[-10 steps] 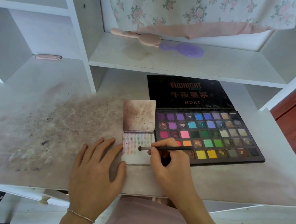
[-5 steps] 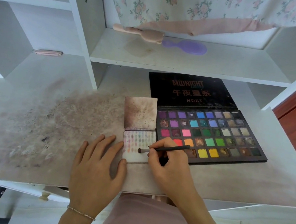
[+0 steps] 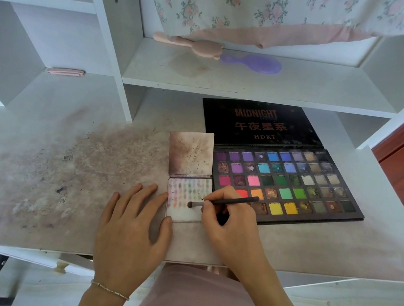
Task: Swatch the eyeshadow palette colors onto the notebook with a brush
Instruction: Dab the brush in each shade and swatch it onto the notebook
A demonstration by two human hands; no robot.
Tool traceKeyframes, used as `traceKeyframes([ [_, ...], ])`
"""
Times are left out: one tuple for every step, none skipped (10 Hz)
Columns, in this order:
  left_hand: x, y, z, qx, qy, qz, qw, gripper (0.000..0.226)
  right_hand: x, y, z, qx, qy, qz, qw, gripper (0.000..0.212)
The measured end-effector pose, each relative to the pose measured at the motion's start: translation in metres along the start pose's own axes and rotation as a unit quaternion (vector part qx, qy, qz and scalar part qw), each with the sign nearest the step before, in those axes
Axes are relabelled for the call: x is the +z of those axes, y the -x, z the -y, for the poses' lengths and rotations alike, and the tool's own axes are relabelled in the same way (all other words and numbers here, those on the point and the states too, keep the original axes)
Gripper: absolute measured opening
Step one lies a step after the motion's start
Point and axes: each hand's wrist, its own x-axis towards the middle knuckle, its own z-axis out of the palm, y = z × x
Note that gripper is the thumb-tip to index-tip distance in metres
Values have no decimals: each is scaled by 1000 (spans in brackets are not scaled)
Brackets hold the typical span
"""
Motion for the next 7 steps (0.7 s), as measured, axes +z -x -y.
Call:
traceKeyframes([
  [0,0,0,-1,-1,0,1000,46,1,-1,0,1,0,-3,1000,19],
  [0,0,-1,-1,-1,0,1000,45,0,0,-1,-3,-8,1,1000,21],
  [-1,0,-1,-3,0,3,1000,46,-2,2,-1,-13,-32,-7,999,23],
  [-1,0,-1,-4,2,4,1000,46,-5,4,0,-14,-88,-39,995,18],
  [-1,0,0,-3,5,3,1000,46,-9,6,-4,-13,-117,-66,991,17],
  [-1,0,-1,-2,9,0,1000,45,-17,8,-10,-8,-125,-92,988,19],
  [-1,0,-1,-3,12,-3,1000,46,-28,10,-16,-16,-100,-112,988,21],
])
